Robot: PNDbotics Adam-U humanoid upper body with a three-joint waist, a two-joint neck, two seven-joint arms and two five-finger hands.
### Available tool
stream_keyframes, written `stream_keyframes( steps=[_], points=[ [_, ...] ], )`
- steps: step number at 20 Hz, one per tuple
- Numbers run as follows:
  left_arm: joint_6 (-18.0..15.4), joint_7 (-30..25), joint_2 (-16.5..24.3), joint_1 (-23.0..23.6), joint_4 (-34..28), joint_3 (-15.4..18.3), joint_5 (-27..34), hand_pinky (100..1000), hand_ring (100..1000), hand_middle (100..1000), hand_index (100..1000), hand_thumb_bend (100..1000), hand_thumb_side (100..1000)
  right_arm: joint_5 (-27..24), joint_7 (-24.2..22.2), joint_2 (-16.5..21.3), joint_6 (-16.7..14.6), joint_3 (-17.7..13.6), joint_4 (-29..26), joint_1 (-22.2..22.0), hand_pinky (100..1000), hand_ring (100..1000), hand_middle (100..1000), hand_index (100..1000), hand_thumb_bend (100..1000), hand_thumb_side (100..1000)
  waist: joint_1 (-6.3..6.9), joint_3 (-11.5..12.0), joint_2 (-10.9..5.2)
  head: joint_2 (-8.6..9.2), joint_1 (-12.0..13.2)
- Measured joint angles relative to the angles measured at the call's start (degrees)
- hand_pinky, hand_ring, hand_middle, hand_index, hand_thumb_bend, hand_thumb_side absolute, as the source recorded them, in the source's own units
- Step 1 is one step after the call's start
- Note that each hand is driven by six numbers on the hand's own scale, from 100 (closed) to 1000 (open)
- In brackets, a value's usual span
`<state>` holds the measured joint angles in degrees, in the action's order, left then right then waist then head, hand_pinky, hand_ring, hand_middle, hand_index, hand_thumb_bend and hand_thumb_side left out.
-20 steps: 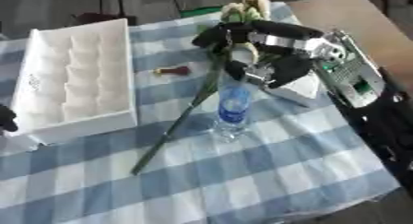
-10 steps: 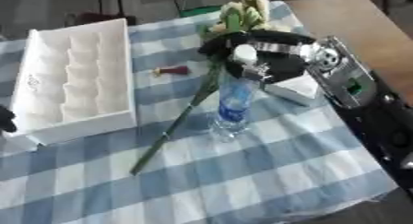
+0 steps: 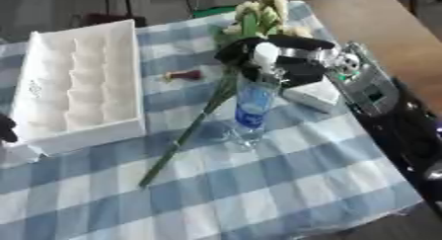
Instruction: Pick up objects on the table and place them in the box.
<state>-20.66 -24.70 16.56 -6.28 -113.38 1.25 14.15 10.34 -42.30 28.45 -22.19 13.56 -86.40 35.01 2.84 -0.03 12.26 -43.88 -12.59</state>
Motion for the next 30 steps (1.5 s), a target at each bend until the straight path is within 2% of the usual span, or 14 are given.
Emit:
stream_keyframes(
  steps=[1, 2, 3, 6, 7, 10, 11, 12, 14, 15, 16, 17, 26, 30],
  points=[
    [0.0, 0.0, 0.0, 0.0, 0.0, 0.0, 0.02, 452, 570, 709, 703, 161, 802, 0.42, 0.03, -0.04, -0.03, 0.16, 0.01, 0.05, 752, 878, 895, 954, 100, 927, 0.0, 0.0, -0.03, 0.0, -0.07],
    [-0.01, -0.01, 0.0, 0.0, 0.0, 0.0, 0.05, 452, 570, 709, 703, 161, 802, 0.89, 0.07, -0.07, -0.07, 0.31, 0.01, 0.07, 752, 878, 895, 954, 100, 927, 0.0, 0.0, -0.11, 0.0, -0.1],
    [-0.01, -0.01, 0.0, 0.0, 0.0, 0.0, 0.11, 452, 570, 709, 703, 161, 802, 1.36, 0.11, -0.09, -0.11, 0.45, 0.01, 0.08, 651, 823, 857, 922, 100, 863, 0.0, 0.0, -0.17, 0.0, -0.11],
    [-0.03, -0.07, 0.0, -0.01, 0.0, 0.0, 0.21, 452, 571, 709, 703, 161, 802, 2.48, 0.25, -0.32, -0.25, 0.61, 0.01, 0.26, 583, 785, 833, 901, 100, 798, -0.03, 0.0, -0.18, 0.0, -0.13],
    [-0.03, -0.1, 0.0, -0.01, 0.0, 0.0, 0.22, 452, 571, 710, 703, 162, 802, 2.74, 0.27, -0.47, -0.27, 0.62, 0.01, 0.27, 395, 659, 758, 827, 100, 496, -0.05, 0.0, -0.2, 0.0, -0.13],
    [0.01, -0.21, 0.0, -0.09, 0.0, -0.01, 0.25, 452, 571, 710, 703, 162, 802, 3.43, 0.37, -0.52, -0.37, 0.62, 0.0, 0.3, 374, 641, 749, 818, 100, 453, -0.11, 0.01, -0.28, 0.0, -0.13],
    [0.02, -0.23, 0.0, -0.13, 0.0, -0.02, 0.26, 451, 571, 710, 703, 162, 803, 3.74, 0.44, -0.52, -0.44, 0.62, 0.0, 0.3, 224, 527, 637, 710, 100, 100, -0.11, 0.01, -0.31, 0.0, -0.13],
    [0.03, -0.24, 0.0, -0.16, 0.0, -0.02, 0.27, 451, 571, 710, 703, 162, 803, 4.03, 0.55, -0.52, -0.55, 0.61, -0.03, 0.33, 224, 527, 637, 710, 100, 100, -0.11, 0.01, -0.32, 0.0, -0.13],
    [0.09, -0.31, 0.0, -0.16, 0.0, -0.03, 0.32, 451, 572, 710, 703, 162, 803, 4.83, 1.07, -0.52, -1.07, 0.59, -0.23, 0.44, 194, 483, 569, 632, 100, 100, -0.12, 0.03, -0.32, 0.0, -0.13],
    [0.11, -0.32, 0.0, -0.16, 0.0, -0.04, 0.37, 451, 572, 710, 703, 161, 803, 5.32, 1.54, -0.52, -1.54, 0.59, -0.38, 0.44, 170, 444, 513, 555, 100, 100, -0.12, 0.03, -0.32, 0.0, -0.13],
    [0.12, -0.33, 0.0, -0.16, 0.0, -0.07, 0.39, 451, 572, 710, 703, 161, 803, 5.83, 2.16, -0.52, -2.16, 0.59, -0.48, 0.43, 170, 444, 513, 555, 100, 100, -0.12, 0.03, -0.32, 0.0, -0.13],
    [0.12, -0.34, 0.0, -0.16, 0.0, -0.14, 0.4, 451, 572, 711, 703, 161, 804, 6.37, 2.84, -0.52, -2.84, 0.59, -0.67, 0.33, 145, 411, 476, 498, 100, 100, -0.12, 0.03, -0.31, 0.0, -0.13],
    [0.14, -0.36, 0.0, -0.16, 0.0, -0.31, 0.4, 450, 573, 711, 703, 161, 804, 8.84, 7.74, -0.51, -7.74, 1.38, -1.12, 0.26, 139, 393, 443, 440, 100, 100, -0.1, 0.03, -0.17, 0.0, -0.13],
    [0.14, -0.37, 0.0, -0.16, 0.0, -0.31, 0.4, 450, 574, 712, 704, 162, 804, 9.36, 9.33, -0.48, -9.33, 1.72, -1.23, 0.26, 100, 363, 424, 410, 100, 100, -0.09, 0.03, -0.14, 0.0, -0.13]
  ],
)
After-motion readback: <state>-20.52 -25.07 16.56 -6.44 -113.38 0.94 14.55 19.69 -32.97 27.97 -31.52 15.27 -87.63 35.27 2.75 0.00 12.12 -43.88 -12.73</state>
